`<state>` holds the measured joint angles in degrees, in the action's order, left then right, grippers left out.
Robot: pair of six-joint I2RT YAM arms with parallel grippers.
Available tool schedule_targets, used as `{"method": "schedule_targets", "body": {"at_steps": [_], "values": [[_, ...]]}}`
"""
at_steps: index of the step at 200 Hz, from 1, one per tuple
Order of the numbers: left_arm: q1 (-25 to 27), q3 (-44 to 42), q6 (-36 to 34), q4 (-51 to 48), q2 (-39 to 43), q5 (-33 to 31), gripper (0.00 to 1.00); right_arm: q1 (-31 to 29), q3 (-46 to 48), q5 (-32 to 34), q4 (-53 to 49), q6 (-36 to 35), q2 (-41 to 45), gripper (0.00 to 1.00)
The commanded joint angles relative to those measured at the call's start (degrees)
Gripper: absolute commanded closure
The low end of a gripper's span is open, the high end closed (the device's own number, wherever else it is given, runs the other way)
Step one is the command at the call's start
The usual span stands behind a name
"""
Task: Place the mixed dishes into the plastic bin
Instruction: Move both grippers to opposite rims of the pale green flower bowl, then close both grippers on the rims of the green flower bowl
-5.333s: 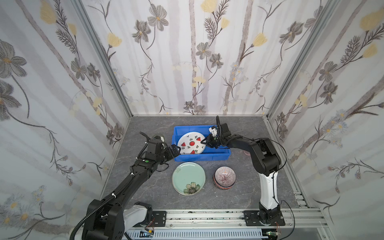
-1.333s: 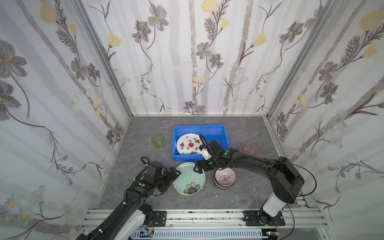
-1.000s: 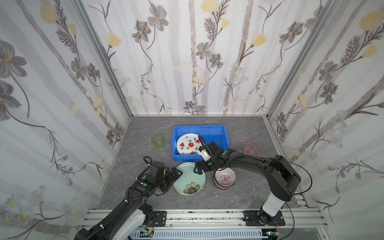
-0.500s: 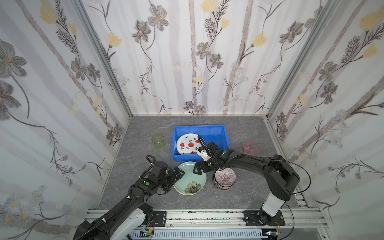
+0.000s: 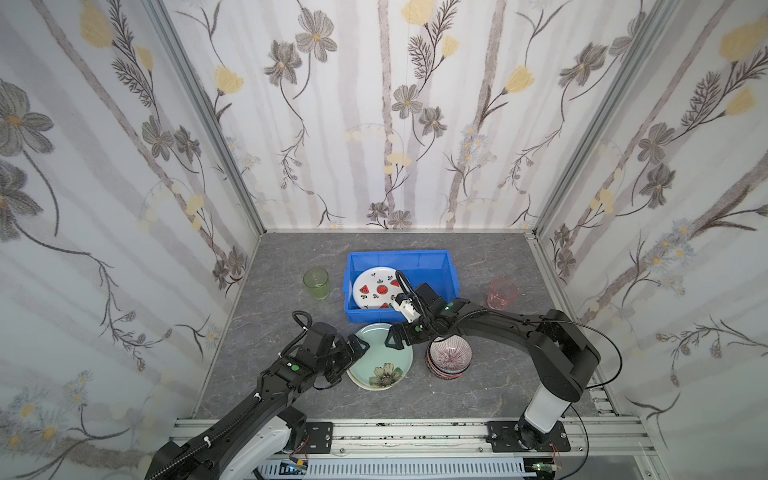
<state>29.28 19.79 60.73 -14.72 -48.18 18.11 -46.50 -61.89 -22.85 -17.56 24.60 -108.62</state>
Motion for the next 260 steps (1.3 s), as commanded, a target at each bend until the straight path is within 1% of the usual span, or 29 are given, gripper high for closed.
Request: {"method": "schedule_targets", "body": {"at_steps": [1,50,101,156,179,216,246,260], "values": [[0.24,0.72,1.24,1.51,-0.25,-1.43,0.00,-0.16,0.23,-3.20,2.58,0.44,0.51,0.06],[1.15,1.60,1.56,3.43,-2.61,-1.67,0.00,-0.13,1.06,-2.86,2.92,0.63,1.19,0.08],[3.26,2.64,2.11,6.29,-6.25,-2.33,0.00,-0.17,0.94,-3.08,2.88,0.69,1.63,0.09],[4.97,4.19,2.55,8.18,-9.35,-3.02,0.00,-0.17,-0.16,-2.04,1.27,0.19,1.94,0.12],[5.15,4.57,2.62,8.72,-10.08,-3.29,0.00,-0.13,-0.27,-1.54,0.79,0.10,2.26,0.17],[5.27,4.57,2.85,9.18,-10.19,-3.45,0.00,-0.17,-0.77,-1.58,0.37,-0.02,2.80,0.21],[5.31,4.66,3.16,9.62,-10.22,-3.75,0.00,-0.17,-1.22,-1.93,-0.04,-0.09,3.06,0.33],[5.28,4.81,3.18,9.87,-10.35,-3.88,0.00,-0.13,-1.26,-2.15,-0.02,-0.16,3.20,0.35]]}}
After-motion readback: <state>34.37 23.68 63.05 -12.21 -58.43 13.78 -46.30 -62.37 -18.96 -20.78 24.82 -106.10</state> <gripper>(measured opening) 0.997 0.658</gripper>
